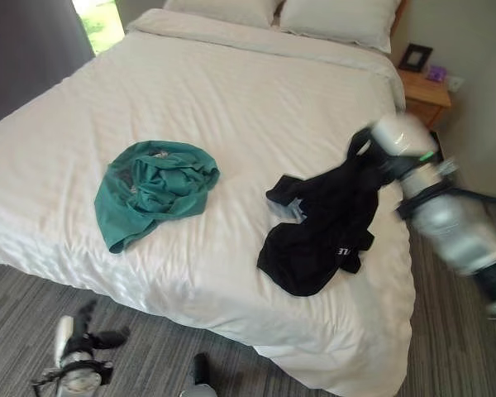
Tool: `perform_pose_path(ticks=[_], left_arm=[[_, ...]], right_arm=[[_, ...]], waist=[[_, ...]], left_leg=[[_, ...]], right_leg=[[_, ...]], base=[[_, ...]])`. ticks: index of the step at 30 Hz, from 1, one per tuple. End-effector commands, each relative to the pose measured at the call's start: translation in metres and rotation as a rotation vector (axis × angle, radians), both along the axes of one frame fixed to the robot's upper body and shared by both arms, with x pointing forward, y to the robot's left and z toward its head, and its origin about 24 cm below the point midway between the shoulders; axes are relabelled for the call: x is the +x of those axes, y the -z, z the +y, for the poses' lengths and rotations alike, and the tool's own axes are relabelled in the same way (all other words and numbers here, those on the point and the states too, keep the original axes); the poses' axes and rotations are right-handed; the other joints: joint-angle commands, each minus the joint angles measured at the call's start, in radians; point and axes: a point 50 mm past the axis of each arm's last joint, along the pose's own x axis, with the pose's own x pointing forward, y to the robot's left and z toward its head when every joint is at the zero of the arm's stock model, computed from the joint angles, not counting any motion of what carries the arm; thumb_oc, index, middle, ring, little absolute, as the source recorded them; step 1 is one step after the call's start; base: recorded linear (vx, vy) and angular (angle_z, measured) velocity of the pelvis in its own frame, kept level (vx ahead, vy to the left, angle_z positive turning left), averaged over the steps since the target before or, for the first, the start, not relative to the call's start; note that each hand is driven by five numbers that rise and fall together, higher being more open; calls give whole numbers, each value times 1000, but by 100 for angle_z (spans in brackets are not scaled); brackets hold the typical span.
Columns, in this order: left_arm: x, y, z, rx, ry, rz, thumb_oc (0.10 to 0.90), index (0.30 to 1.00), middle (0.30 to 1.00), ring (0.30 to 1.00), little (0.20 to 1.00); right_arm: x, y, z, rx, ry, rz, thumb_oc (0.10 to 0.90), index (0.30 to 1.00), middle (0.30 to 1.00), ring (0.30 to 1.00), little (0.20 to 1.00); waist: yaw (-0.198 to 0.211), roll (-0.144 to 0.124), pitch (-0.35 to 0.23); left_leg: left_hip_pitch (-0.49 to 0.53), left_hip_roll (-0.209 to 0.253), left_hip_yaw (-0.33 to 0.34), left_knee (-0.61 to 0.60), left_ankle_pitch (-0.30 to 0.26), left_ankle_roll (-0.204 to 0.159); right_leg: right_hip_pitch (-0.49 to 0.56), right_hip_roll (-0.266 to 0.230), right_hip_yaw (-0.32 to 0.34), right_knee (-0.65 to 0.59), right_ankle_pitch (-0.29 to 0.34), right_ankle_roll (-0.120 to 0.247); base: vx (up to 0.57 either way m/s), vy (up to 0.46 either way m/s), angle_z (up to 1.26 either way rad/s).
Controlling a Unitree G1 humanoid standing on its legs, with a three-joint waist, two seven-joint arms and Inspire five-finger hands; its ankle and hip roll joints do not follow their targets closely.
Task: Pick up bed clothes into laundry basket.
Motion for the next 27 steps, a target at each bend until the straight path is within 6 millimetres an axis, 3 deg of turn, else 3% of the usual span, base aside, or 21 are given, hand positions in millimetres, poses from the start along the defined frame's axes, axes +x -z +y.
perform_pose_path(ticks=[1, 3, 4, 6, 7, 9, 12, 13, 14, 17, 21, 22, 24, 26, 27], left_arm=[[24, -58, 25, 212, 14, -196, 800, 900, 900, 900, 900], [16, -97, 44, 331, -27, -293, 800, 900, 900, 900, 900], [18, -98, 43, 334, -20, -293, 800, 900, 900, 900, 900], [1, -177, 75, 493, -115, -522, 800, 900, 900, 900, 900], [2, -178, 74, 494, -107, -523, 800, 900, 900, 900, 900], [-10, -208, 86, 526, -148, -613, 800, 900, 900, 900, 900], [-24, -242, 96, 544, -166, -728, 800, 900, 900, 900, 900], [-23, -264, 99, 589, -172, -776, 800, 900, 900, 900, 900], [-24, -265, 100, 594, -173, -777, 800, 900, 900, 900, 900], [1, -276, 94, 490, -104, -899, 800, 900, 900, 900, 900], [43, -253, 79, 310, -15, -899, 800, 900, 900, 900, 900], [45, -254, 79, 311, -12, -900, 800, 900, 900, 900, 900], [75, -230, 69, 303, 20, -761, 800, 900, 900, 900, 900], [88, -209, 70, 342, 5, -582, 800, 900, 900, 900, 900], [88, -209, 70, 342, 5, -582, 800, 900, 900, 900, 900]], right_arm=[[-45, -57, -32, -12, 101, -344, 400, 300, 300, 300, 300], [-81, -45, -70, -35, 265, -356, 400, 300, 300, 300, 300], [-84, -43, -72, -33, 273, -355, 400, 300, 300, 300, 300], [-138, 25, -147, 119, 631, -218, 400, 300, 300, 300, 300], [-141, 27, -148, 121, 637, -216, 400, 300, 300, 300, 300], [-169, 62, -177, 197, 802, -107, 400, 300, 300, 300, 300], [-208, 130, -198, 325, 1003, 104, 400, 300, 300, 300, 300], [-223, 177, -198, 412, 1080, 237, 400, 300, 300, 300, 300], [-222, 178, -198, 415, 1078, 238, 400, 300, 300, 300, 300], [-240, 241, -189, 587, 1178, 417, 400, 300, 300, 300, 300], [-251, 309, -155, 739, 1188, 673, 400, 300, 300, 300, 300], [-252, 310, -155, 742, 1190, 671, 400, 300, 300, 300, 300], [-256, 345, -124, 879, 1153, 783, 400, 300, 300, 300, 300], [-258, 356, -113, 923, 1134, 827, 400, 300, 300, 300, 300], [-258, 356, -113, 923, 1134, 827, 400, 300, 300, 300, 300]], waist=[[-27, -1, -46], [-42, -2, -56], [-34, -6, -56], [-72, 13, -63], [-65, 9, -65], [-76, 16, -67], [-103, 42, -67], [-122, 54, -69], [-122, 50, -68], [-155, 62, -62], [-191, 75, -52], [-186, 73, -51], [-219, 80, -44], [-240, 82, -39], [-240, 82, -39]], left_leg=[[101, 83, 37, 4, -107, -98], [102, 86, 35, 4, -109, -98], [102, 86, 35, 4, -109, -98], [105, 88, 41, 4, -113, -96], [105, 88, 42, 4, -114, -96], [105, 89, 49, 4, -108, -92], [118, 93, 64, 4, -115, -92], [126, 95, 75, 4, -116, -92], [127, 95, 76, 4, -117, -92], [137, 97, 89, 4, -115, -93], [148, 101, 104, 4, -115, -94], [149, 101, 105, 4, -115, -95], [161, 101, 121, 4, -119, -95], [166, 100, 134, 4, -121, -95], [166, 100, 134, 4, -121, -95]], right_leg=[[-1, -79, -11, 7, -6, 78], [-2, -80, -13, 8, -7, 83], [-2, -80, -13, 8, -7, 83], [-18, -80, 4, 10, -2, 89], [-18, -81, 5, 10, -2, 89], [-31, -79, 18, 9, 6, 88], [-36, -78, 38, 9, 0, 91], [-40, -75, 49, 7, -1, 90], [-40, -75, 51, 7, -1, 90], [-42, -69, 65, 5, -3, 86], [-46, -63, 81, 5, -4, 81], [-45, -63, 82, 5, -4, 81], [-52, -60, 101, 5, -3, 78], [-61, -61, 112, 5, 2, 80], [-61, -61, 112, 5, 2, 80]], base=[[32, -21, 10], [28, -29, -3], [9, -46, -5], [17, -61, -4], [1, -50, -10], [-4, -44, -11], [26, -32, -22], [29, -24, -15], [17, -24, -21], [-4, -22, -14], [-2, 3, -16], [-4, 2, -20], [12, 24, -26], [15, 35, -19], [14, 50, -35]])
